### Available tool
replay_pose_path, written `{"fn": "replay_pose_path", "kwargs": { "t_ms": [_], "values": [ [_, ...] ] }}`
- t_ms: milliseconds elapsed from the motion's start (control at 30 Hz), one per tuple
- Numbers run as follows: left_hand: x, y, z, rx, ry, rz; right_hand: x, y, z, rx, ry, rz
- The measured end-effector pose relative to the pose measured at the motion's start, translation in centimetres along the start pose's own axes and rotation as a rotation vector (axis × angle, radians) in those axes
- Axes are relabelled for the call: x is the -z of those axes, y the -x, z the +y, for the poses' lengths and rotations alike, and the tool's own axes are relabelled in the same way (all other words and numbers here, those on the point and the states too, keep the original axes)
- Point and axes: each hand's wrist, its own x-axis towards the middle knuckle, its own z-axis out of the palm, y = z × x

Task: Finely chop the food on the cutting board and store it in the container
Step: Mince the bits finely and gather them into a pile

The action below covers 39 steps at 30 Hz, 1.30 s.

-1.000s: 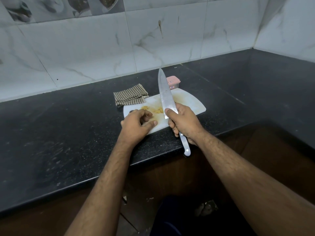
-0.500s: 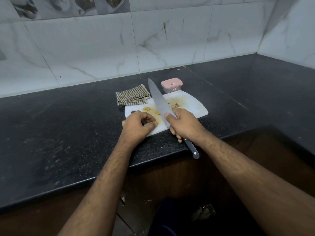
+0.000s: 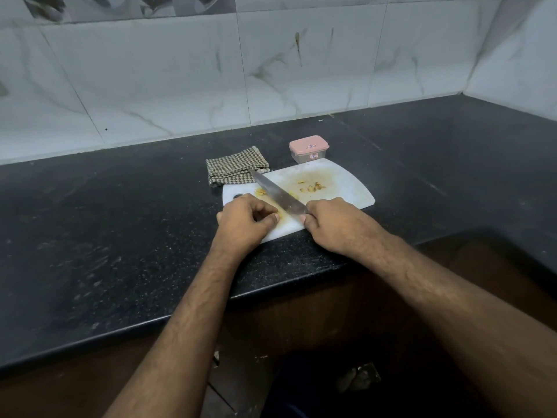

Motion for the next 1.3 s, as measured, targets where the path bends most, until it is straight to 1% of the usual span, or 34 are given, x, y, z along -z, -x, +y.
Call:
{"fn": "replay_pose_path", "kwargs": {
  "t_ms": [333,967,1167,1300],
  "values": [
    [-0.2,-0.1,-0.1,-0.014,-0.061,0.017,0.8,-0.9,-1.3,0.0,0.057,-0.088],
    [-0.4,-0.3,-0.2,0.008,-0.031,0.013,0.3,-1.2,-1.9,0.011,0.062,-0.083],
    [-0.6,-0.6,-0.7,-0.013,-0.045,0.023,0.4,-2.1,-2.1,-0.018,0.107,-0.152],
    [-0.6,-0.8,-0.7,-0.02,-0.063,0.018,1.0,-2.6,-2.7,-0.002,0.17,-0.218]
  ]
}}
